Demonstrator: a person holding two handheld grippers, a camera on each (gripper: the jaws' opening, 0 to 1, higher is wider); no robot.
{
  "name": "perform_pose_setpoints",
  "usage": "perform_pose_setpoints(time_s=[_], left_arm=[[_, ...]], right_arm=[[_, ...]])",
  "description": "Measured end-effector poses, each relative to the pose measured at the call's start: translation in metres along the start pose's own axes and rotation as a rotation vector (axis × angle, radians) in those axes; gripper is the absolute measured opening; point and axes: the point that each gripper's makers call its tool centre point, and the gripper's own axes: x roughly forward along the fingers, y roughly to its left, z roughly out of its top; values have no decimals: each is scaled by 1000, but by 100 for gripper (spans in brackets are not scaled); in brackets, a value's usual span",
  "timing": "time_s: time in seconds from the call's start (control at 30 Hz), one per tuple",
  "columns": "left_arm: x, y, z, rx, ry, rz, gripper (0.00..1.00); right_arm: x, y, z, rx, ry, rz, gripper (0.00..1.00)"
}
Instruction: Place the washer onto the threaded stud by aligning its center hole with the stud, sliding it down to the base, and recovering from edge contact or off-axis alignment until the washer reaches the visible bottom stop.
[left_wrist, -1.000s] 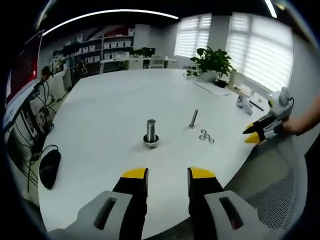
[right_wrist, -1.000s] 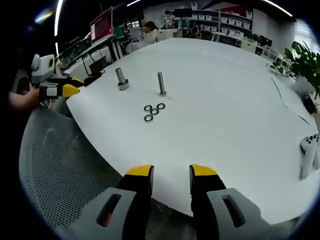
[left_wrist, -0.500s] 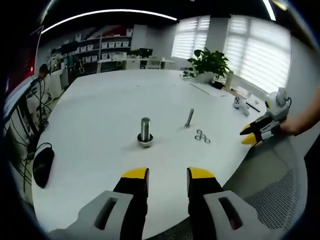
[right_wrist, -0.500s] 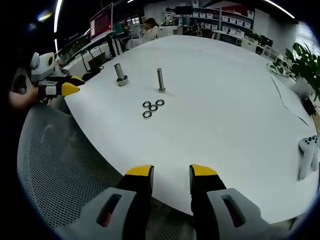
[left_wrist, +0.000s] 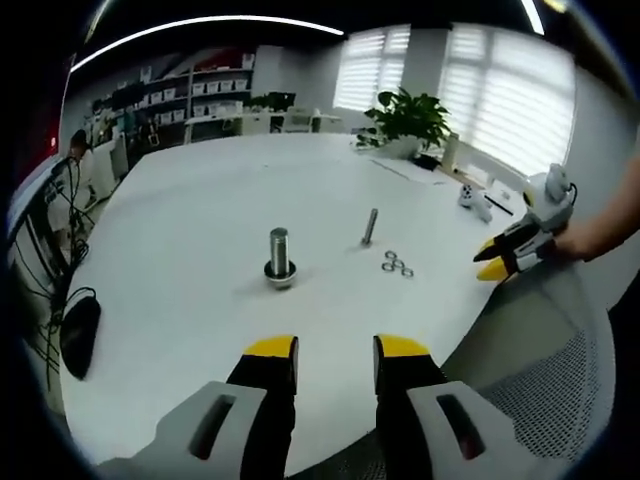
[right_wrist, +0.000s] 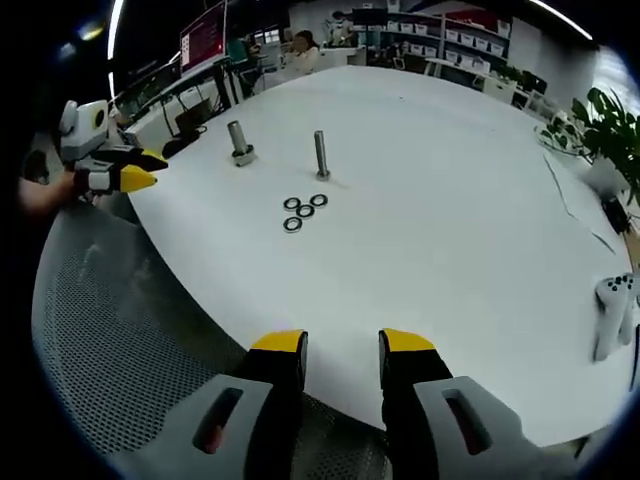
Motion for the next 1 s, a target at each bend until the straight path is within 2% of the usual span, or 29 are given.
perform_pose_setpoints(time_s=[0.17, 0.6, 0.73, 0.87, 1.0], left_arm=[[2, -6, 0, 37, 11, -8, 28], [3, -6, -5, 23, 35, -14, 28], [2, -8, -5, 46, 34, -22, 28], [2, -6, -4, 39, 30, -18, 28], [1, -6, -4, 42, 32, -19, 28]], right_arm=[[0, -1, 0, -2, 3, -4, 31], [1, 0, -2, -3, 13, 5, 31], [0, 0, 1, 10, -3, 3, 32], [0, 0, 0, 1, 10, -2, 32], [3, 6, -5, -36, 52, 13, 32]])
